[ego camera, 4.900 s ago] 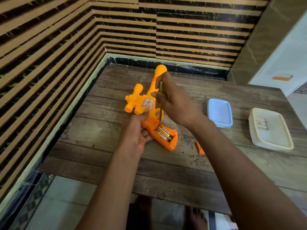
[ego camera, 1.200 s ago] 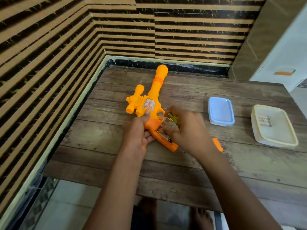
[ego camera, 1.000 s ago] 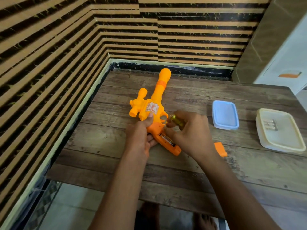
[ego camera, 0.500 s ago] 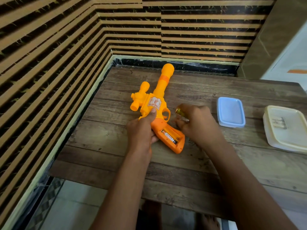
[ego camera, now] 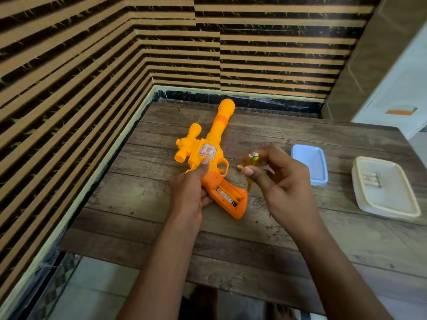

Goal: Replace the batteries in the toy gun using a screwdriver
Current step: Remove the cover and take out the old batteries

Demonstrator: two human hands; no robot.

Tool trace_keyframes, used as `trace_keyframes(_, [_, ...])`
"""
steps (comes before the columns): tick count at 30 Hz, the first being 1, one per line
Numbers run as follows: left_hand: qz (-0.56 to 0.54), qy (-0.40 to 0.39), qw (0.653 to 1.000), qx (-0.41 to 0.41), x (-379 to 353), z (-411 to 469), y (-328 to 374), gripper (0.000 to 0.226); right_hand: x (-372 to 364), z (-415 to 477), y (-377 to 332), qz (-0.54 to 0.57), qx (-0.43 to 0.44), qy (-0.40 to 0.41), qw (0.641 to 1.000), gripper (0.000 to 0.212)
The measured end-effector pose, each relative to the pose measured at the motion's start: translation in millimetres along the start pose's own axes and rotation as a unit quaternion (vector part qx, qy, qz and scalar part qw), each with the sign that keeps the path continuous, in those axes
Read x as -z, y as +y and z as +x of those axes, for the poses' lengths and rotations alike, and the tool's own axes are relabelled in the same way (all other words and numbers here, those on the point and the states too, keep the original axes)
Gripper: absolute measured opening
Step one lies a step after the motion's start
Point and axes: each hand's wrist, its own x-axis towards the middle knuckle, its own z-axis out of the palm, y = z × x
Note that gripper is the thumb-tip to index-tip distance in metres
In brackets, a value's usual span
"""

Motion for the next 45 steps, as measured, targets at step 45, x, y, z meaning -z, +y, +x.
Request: trace_keyframes(45, [-0.005,0.000,0.999,0.037,1,9,-3,0.013,-8,-30,-4,0.060,-0.086,0.101,0.989,0.020])
